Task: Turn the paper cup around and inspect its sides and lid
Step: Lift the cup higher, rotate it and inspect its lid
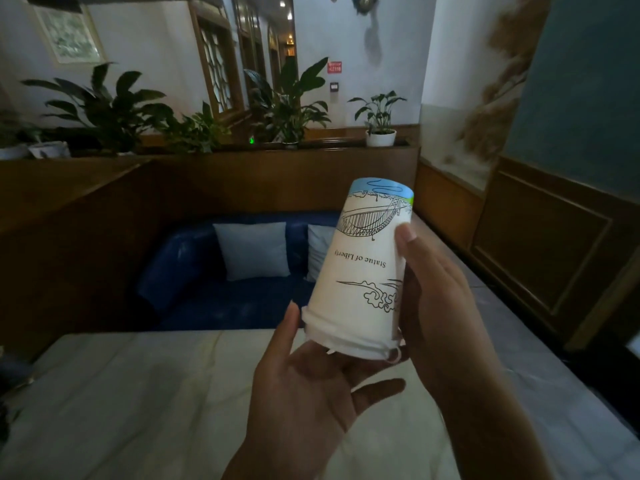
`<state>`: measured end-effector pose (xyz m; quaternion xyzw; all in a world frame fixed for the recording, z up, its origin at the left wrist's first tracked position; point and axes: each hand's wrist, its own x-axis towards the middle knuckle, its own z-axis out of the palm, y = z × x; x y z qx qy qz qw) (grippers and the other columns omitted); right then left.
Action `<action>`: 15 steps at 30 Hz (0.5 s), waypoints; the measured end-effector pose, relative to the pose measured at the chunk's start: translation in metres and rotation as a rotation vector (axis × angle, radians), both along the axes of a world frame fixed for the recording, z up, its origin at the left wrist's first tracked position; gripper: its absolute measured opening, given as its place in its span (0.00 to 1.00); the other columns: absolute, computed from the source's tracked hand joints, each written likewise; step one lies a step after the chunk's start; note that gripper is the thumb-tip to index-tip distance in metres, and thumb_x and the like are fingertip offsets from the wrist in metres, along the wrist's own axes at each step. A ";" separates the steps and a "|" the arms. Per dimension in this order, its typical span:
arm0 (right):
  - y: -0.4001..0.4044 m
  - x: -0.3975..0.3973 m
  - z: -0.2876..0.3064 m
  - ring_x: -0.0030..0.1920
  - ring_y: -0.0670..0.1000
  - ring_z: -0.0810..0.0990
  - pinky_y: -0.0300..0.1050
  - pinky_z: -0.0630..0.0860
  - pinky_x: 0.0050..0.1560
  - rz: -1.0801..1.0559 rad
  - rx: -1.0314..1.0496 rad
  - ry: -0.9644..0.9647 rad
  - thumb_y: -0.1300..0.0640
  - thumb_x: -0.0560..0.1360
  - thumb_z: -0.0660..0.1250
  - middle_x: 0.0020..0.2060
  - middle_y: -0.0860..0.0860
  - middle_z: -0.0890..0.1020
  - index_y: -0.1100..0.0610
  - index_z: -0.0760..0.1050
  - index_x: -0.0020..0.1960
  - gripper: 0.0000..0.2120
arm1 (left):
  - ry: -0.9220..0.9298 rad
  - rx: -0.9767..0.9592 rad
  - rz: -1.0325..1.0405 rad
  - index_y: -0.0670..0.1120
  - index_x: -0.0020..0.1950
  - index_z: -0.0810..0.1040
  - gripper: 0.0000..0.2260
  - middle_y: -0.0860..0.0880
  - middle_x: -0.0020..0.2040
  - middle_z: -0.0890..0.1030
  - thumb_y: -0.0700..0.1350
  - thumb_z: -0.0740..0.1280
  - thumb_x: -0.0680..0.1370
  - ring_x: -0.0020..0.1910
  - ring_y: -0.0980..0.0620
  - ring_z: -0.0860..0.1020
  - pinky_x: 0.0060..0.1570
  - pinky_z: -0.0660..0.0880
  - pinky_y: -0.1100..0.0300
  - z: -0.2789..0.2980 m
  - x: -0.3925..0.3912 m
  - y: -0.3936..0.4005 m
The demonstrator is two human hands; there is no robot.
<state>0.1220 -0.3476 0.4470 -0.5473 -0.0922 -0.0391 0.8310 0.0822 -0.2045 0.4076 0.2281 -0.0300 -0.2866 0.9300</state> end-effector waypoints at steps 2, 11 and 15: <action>-0.001 0.001 0.000 0.51 0.54 0.90 0.52 0.87 0.44 0.006 0.007 -0.005 0.39 0.69 0.68 0.51 0.52 0.90 0.37 0.87 0.44 0.10 | -0.026 0.019 -0.003 0.41 0.66 0.75 0.37 0.30 0.65 0.75 0.62 0.70 0.64 0.61 0.29 0.76 0.47 0.79 0.41 0.000 0.000 -0.001; -0.006 0.004 -0.002 0.49 0.54 0.91 0.49 0.86 0.42 0.025 0.056 -0.010 0.36 0.67 0.70 0.49 0.52 0.91 0.39 0.87 0.46 0.13 | -0.111 0.095 -0.013 0.41 0.64 0.78 0.31 0.31 0.63 0.77 0.61 0.72 0.68 0.59 0.30 0.78 0.49 0.79 0.41 0.000 -0.001 -0.002; -0.007 0.005 -0.005 0.51 0.55 0.90 0.53 0.87 0.45 -0.032 0.071 0.018 0.38 0.73 0.68 0.51 0.53 0.90 0.46 0.82 0.60 0.19 | -0.135 0.121 0.015 0.41 0.63 0.79 0.38 0.30 0.64 0.76 0.59 0.80 0.59 0.60 0.30 0.77 0.50 0.79 0.40 0.003 -0.002 -0.004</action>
